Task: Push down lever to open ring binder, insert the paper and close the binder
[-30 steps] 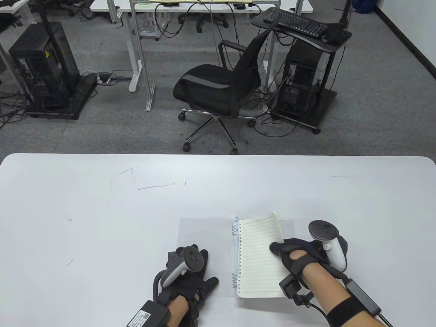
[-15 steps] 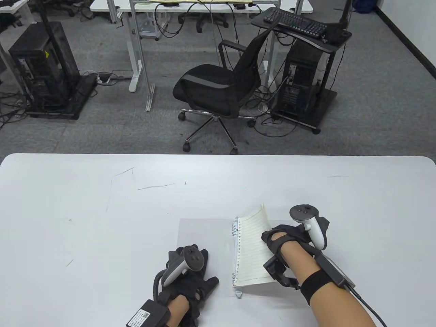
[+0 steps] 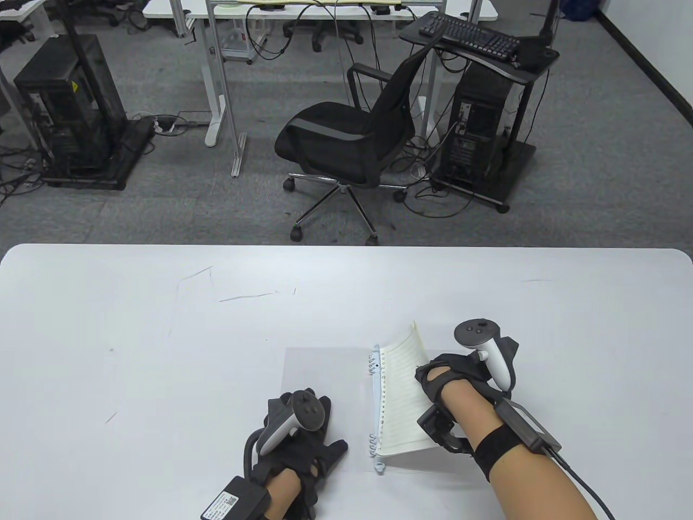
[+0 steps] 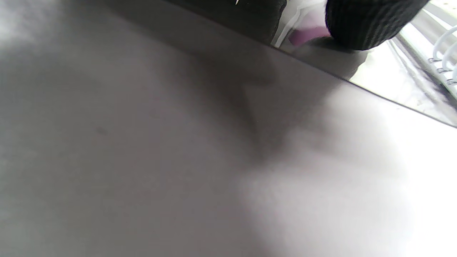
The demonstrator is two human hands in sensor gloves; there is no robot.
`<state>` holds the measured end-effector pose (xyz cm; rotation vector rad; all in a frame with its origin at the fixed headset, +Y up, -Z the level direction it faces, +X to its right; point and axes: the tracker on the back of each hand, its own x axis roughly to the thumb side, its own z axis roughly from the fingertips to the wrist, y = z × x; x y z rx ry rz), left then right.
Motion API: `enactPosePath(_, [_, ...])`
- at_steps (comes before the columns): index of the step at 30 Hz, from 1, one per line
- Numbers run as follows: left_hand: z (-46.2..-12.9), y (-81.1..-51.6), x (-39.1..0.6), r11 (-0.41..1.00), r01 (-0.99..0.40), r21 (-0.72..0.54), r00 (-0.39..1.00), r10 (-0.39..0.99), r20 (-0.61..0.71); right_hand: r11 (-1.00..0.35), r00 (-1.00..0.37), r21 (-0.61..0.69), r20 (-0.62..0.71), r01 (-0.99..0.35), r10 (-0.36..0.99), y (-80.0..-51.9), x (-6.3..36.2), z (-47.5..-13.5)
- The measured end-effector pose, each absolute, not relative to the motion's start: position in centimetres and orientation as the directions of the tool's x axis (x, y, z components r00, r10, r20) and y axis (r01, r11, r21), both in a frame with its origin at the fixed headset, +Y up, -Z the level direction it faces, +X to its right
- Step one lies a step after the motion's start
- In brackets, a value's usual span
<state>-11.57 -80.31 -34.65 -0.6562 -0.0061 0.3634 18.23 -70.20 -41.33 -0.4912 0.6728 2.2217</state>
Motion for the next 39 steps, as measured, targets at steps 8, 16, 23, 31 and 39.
enactPosePath(8, [-34.7, -80.3, -11.6, 0.731, -0.329, -0.598, 0.937, 0.332, -0.109, -0.605, -0.667, 0.318, -0.528, -0.73, 0.527, -70.1, 18.3, -41.5])
enactPosePath(16, [-34.7, -80.3, -11.6, 0.732, -0.327, -0.598, 0.938, 0.33, -0.109, -0.65, -0.708, 0.326, -0.501, -0.686, 0.497, -69.8, 17.7, -41.6])
enactPosePath(23, [-34.7, -80.3, -11.5, 0.731, -0.327, -0.598, 0.938, 0.33, -0.11, -0.714, -0.775, 0.348, -0.456, -0.608, 0.438, -68.7, 16.6, -42.0])
enactPosePath(31, [-34.7, -80.2, -11.5, 0.73, -0.329, -0.599, 0.937, 0.332, -0.11, -0.729, -0.788, 0.35, -0.45, -0.588, 0.419, -68.0, 15.5, -42.1])
enactPosePath(39, [-34.7, -80.2, -11.6, 0.729, -0.33, -0.6, 0.937, 0.333, -0.111, -0.73, -0.795, 0.364, -0.454, -0.578, 0.403, -67.8, 15.7, -42.0])
